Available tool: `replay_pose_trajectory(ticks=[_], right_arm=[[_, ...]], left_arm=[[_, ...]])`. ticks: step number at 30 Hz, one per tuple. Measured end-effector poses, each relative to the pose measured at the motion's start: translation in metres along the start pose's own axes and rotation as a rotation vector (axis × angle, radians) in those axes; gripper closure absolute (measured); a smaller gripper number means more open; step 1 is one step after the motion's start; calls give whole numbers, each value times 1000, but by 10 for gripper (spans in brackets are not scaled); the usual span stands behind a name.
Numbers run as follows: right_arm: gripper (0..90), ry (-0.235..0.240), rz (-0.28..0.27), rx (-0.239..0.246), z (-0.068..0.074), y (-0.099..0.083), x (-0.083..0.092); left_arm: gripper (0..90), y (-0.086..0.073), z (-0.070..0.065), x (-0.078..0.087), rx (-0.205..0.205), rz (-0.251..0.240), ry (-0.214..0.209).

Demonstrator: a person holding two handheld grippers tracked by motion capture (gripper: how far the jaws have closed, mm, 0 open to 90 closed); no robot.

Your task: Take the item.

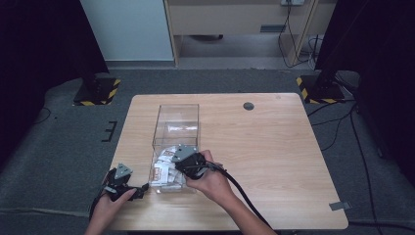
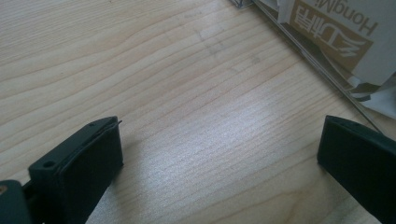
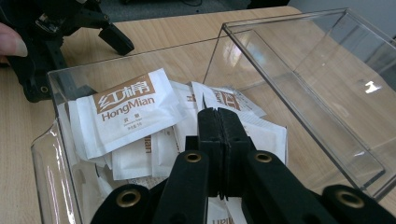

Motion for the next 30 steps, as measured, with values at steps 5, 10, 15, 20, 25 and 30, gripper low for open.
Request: replay_pose_trajectory(ticks=[5, 10, 15, 20, 25, 30], right_arm=[[895, -3, -12, -2, -3, 2, 3], [895, -6, -27, -11, -5, 3, 7], [895, -7, -32, -14, -6, 4, 10], [895, -8, -42, -14, -8, 6, 13], [895, -13, -48, -16, -10, 7, 17], [895, -19, -55, -17, -13, 8, 20]], left_arm=[[0, 0, 0, 0, 0, 0, 0], [0, 0, 0, 0, 0, 0, 0], [0, 0, 0, 0, 1, -1, 0], [0, 0, 0, 0, -1, 0, 0], [0, 0, 0, 0, 1, -1, 0], [0, 0, 0, 0, -1, 0, 0]])
Point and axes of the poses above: each handheld gripper's, and its own axes: x roughly backward along the jaws, y roughly out of its top, z roughly to its left, the point moved 3 cm from there along -x, roughly forward along the jaws, and after that the axes turned 9 degrees about -z, right-handed, at the moved point
